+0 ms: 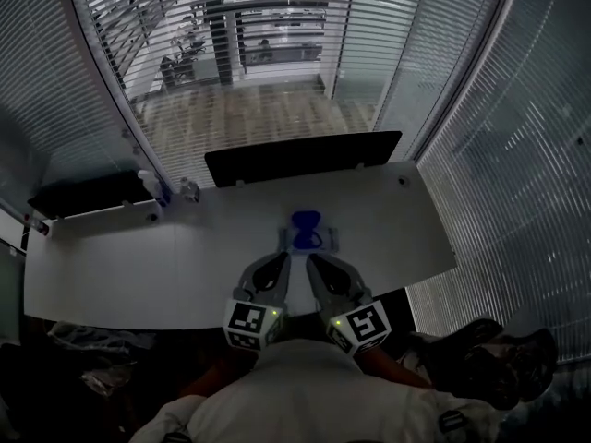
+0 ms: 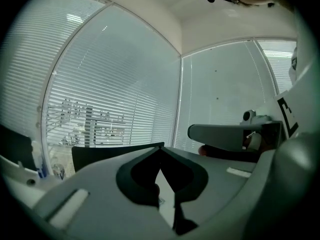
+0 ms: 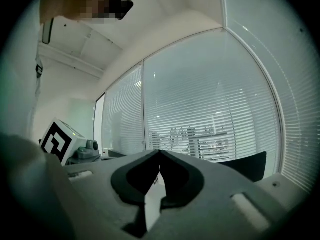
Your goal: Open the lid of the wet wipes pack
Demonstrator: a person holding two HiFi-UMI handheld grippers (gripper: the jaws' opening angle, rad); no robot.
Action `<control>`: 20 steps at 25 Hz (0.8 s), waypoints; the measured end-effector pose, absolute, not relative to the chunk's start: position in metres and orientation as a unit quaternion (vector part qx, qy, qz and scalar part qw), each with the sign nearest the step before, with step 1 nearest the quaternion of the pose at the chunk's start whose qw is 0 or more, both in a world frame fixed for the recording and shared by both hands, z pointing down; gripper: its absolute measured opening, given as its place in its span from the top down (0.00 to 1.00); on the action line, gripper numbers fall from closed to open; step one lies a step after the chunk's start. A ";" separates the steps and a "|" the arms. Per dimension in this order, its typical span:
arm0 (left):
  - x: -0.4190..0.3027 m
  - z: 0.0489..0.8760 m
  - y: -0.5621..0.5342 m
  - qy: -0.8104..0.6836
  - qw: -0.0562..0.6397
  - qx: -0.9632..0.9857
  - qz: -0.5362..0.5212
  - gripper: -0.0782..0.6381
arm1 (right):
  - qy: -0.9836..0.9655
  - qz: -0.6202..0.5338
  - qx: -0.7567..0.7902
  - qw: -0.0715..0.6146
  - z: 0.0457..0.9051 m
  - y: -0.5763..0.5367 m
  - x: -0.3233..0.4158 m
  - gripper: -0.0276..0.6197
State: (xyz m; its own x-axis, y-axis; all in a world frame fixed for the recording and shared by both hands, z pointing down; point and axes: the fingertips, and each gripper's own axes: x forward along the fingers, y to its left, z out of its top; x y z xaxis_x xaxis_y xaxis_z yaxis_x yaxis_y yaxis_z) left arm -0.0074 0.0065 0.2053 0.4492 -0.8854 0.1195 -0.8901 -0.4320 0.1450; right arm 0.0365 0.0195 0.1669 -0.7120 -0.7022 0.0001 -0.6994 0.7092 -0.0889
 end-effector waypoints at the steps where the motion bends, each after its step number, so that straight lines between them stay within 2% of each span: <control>1: -0.007 0.205 0.010 -0.525 0.094 0.846 0.011 0.89 | 0.924 -0.040 -0.380 0.019 0.165 0.023 0.038 0.95; 20: 0.012 0.198 0.032 -0.545 0.093 0.833 0.007 0.89 | 0.920 -0.031 -0.390 0.014 0.165 0.041 0.069 0.96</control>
